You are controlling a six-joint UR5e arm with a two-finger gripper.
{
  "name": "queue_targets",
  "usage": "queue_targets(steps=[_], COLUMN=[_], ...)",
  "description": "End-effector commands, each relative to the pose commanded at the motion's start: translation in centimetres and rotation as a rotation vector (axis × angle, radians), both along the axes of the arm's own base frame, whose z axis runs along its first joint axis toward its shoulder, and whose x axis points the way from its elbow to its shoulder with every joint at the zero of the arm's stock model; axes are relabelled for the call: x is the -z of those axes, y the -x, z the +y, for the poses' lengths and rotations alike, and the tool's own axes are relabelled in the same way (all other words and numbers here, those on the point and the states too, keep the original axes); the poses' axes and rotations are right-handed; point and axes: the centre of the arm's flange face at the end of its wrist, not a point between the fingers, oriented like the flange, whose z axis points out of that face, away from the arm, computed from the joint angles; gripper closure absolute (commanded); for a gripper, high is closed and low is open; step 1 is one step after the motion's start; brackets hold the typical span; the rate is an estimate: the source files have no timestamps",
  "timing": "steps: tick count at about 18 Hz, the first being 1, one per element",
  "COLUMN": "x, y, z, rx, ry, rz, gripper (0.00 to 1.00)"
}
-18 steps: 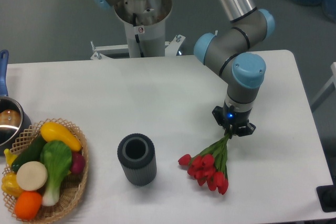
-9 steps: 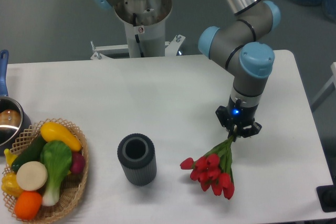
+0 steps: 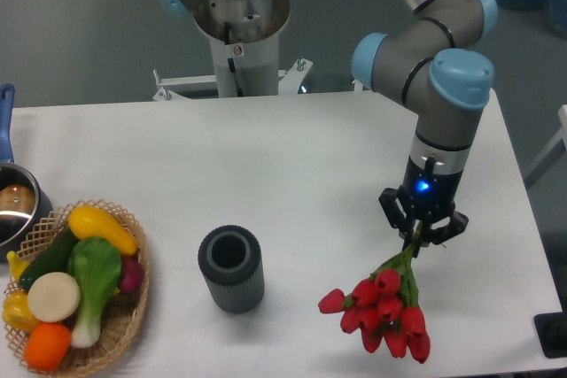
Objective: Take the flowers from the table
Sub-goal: 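Lift the gripped tulip bunch up off the table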
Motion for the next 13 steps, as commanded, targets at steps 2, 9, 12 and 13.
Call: queue_targets(steps=[2, 9, 12, 13], x=[-0.5, -1.2, -1.4, -1.4], y=[0.2, 0.5, 0.4, 0.4], z=[0.1, 0.5, 0.5, 0.5], rx=[-0.009, -0.025, -0.024, -0.024], ry=[-0.007, -0.025, -0.035, -0.036], rz=[0.003, 0.003, -0.002, -0.002], gripper=[0.82, 0.82, 0.82, 0.82])
